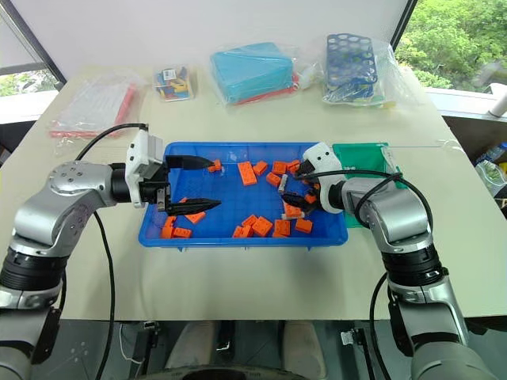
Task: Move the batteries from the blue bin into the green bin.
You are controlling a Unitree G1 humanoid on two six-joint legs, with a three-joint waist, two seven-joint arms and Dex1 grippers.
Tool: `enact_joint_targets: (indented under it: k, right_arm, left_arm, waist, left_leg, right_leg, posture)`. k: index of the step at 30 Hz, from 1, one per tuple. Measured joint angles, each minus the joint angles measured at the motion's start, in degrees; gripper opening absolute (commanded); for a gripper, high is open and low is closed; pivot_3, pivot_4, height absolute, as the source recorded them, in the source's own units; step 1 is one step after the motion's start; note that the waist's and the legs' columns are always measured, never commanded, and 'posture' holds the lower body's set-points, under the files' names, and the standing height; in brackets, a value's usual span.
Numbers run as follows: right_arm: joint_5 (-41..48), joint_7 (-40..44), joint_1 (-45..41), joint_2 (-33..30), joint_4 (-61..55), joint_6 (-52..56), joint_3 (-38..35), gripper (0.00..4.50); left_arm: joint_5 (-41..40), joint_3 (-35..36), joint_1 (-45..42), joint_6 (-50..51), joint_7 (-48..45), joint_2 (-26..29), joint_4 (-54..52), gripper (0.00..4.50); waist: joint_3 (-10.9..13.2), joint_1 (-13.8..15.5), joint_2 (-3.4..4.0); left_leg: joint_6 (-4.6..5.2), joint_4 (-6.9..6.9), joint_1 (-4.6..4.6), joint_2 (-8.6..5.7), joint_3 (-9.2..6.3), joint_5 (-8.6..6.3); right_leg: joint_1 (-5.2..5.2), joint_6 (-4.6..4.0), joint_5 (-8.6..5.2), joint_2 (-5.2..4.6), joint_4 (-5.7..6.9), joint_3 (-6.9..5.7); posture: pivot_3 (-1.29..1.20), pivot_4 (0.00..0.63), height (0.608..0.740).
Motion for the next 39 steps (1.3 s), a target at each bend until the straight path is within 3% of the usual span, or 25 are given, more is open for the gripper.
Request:
enact_joint_targets:
  k: [7,14,17,22,29,32,38,39]
  right_arm:
    - [1.25,-3.24,2.21,2.94,-1.41,3.49,-0.5,4.42]
    - [2.72,-3.38,2.37,1.58,-3.87,6.27,0.78,4.42]
    - [2.9,-3.25,2.48,0.17,-4.29,6.38,1.89,3.51]
    - [3.02,-2.87,2.66,-0.17,-4.44,5.64,4.68,1.2]
    - [2.72,-2.37,-0.69,0.27,-2.34,2.36,7.04,1.22]
    - [2.24,-2.3,-5.98,3.76,0.91,-1.41,7.75,1.22]
    - [0.81,0.42,-13.21,10.78,9.88,-7.77,14.77,4.31]
    - [0.17,1.47,-13.6,10.73,11.2,-8.99,16.68,4.44]
  left_arm:
    - [-0.35,0.83,0.45,0.19,0.86,0.56,-1.05,4.5]
    - [-0.32,0.85,0.44,0.13,0.81,0.68,-0.94,4.5]
    - [-0.31,0.85,0.43,0.09,0.79,0.68,-0.88,4.5]
    - [-0.3,0.86,0.07,-0.09,0.73,0.67,-0.28,4.5]
    - [-0.18,0.86,0.06,-0.45,0.66,0.68,0.53,4.5]
    - [-0.14,0.77,-0.18,-0.86,0.51,0.6,0.8,4.5]
    - [0.17,0.55,-0.78,-1.62,0.47,-0.24,1.39,4.5]
    - [0.3,0.55,-0.9,-1.64,0.43,-0.29,1.41,4.5]
  waist:
    - [-0.02,0.19,-0.03]
    - [-0.02,-0.03,-0.03]
    - [-0.02,0.01,-0.03]
    - [-0.02,-0.07,-0.03]
    - [-0.02,-0.14,-0.03]
    - [-0.02,-0.51,-0.03]
    - [-0.02,-0.22,-0.03]
    - [-0.02,-0.06,-0.03]
  left_leg:
    - [0.0,0.0,0.0,-0.02,-0.02,0.0]
    - [0.01,-0.02,0.0,-0.02,-0.02,0.0]
    - [0.01,-0.02,0.0,-0.02,-0.01,0.0]
    - [0.01,-0.02,0.0,-0.02,-0.01,0.0]
    - [0.01,-0.02,0.0,-0.02,0.0,0.0]
    - [0.01,-0.05,0.01,-0.01,0.02,0.0]
    - [0.01,-0.09,-0.01,-0.02,0.02,0.0]
    - [0.01,-0.07,-0.03,-0.02,0.02,0.0]
  right_leg:
    - [0.06,0.0,0.0,-0.04,-0.04,-0.01]
    - [0.02,0.0,0.0,-0.01,-0.03,-0.01]
    - [0.02,0.0,0.0,-0.01,-0.04,-0.01]
    - [0.01,0.0,0.0,0.01,-0.03,-0.01]
    - [-0.01,0.0,0.0,0.01,-0.03,-0.01]
    - [-0.05,0.02,0.01,0.08,-0.01,-0.01]
    - [-0.07,0.03,0.01,0.08,0.01,-0.02]
    - [-0.07,0.03,0.01,0.04,0.01,-0.02]
  posture:
    - [0.0,0.15,0.737]
    - [0.0,0.15,0.737]
    - [0.0,0.15,0.737]
    - [0.0,0.15,0.737]
    - [0.0,0.15,0.737]
    - [0.0,0.15,0.737]
    - [0.0,0.15,0.737]
    - [0.0,0.15,0.737]
